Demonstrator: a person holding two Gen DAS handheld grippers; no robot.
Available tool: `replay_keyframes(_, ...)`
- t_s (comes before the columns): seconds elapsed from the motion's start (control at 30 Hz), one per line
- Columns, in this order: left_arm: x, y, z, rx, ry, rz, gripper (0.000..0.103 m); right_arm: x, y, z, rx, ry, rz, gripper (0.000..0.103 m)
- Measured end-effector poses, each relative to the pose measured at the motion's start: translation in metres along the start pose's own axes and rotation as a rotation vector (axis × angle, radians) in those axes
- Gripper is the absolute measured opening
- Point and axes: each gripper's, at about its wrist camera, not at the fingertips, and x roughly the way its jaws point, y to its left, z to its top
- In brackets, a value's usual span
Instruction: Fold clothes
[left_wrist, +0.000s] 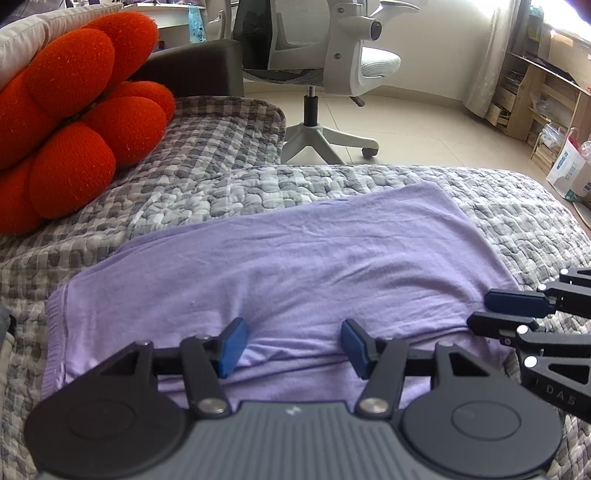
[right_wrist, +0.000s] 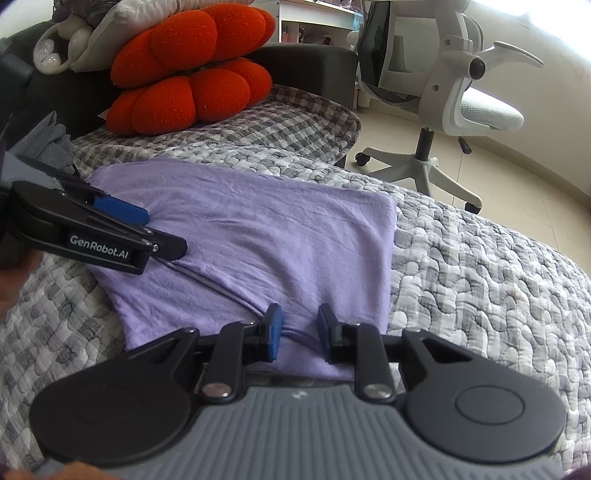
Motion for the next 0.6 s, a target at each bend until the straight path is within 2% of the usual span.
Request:
replay_keyframes(0.3,0.0009,-0.0007,-0.0006,-0.002,-0.002,0.009,0.059,-0.0002,0.0024,-0.0005,-0.016,0.007,-0.018,0.031)
replay_keyframes(0.43,0.0008,-0.0018,-0.0011,-0.001,-0.002,0.014,0.059,-0.0002,0.0047,-0.001,-0.033,0.011,-0.035,0.036)
replay_keyframes(0.6,0.0007,-0.0026,-0.0015,0.001,-0.003,0.017,0.059,0.0001,0.0043,-0.0004,-0.035,0.014,-0.039,0.036)
